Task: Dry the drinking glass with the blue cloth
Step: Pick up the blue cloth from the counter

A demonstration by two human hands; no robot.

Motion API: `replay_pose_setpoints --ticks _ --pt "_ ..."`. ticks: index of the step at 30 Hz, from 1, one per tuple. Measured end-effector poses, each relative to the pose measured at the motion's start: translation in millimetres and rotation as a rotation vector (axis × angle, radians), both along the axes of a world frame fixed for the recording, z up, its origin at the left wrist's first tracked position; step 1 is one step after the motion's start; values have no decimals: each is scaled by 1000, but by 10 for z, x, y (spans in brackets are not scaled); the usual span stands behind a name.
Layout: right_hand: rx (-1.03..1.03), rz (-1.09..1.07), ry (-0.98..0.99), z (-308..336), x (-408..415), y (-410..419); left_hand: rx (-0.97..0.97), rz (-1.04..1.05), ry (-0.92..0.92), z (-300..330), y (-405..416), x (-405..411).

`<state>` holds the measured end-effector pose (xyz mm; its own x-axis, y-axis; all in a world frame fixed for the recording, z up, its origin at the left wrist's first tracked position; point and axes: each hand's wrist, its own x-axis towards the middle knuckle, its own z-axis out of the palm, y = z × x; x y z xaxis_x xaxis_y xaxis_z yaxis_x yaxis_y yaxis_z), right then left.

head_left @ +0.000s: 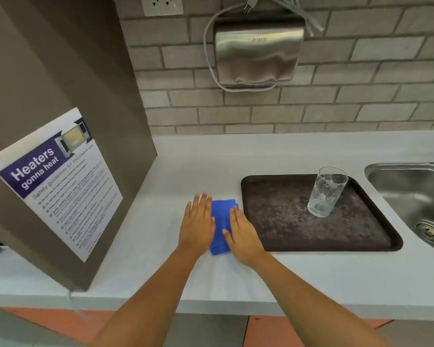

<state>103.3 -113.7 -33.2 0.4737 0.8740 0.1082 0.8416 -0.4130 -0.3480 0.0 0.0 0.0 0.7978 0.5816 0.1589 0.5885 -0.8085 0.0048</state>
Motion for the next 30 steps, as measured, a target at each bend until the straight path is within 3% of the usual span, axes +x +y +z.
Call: replay_pose_setpoints --ticks 8,15,19,21,24,27,30 --pt "-185 -96 -73 -150 -73 294 -112 -27 212 -404 14 36" --pt "-301 -239 48 -194 -104 498 -312 35 171 -509 70 82" --pt "-144 -381 179 -177 -105 599 -387 -11 123 -556 86 133" --pt "58 -498 327 -124 -120 631 -524 50 -124 -528 40 179" --pt "295 -647 541 -65 -146 709 -562 156 -428 -507 -3 238" --pt "382 -690 696 25 -139 689 -788 229 -530 -433 0 278" --pt "467 -662 773 73 -125 627 -871 265 -647 -327 20 343"
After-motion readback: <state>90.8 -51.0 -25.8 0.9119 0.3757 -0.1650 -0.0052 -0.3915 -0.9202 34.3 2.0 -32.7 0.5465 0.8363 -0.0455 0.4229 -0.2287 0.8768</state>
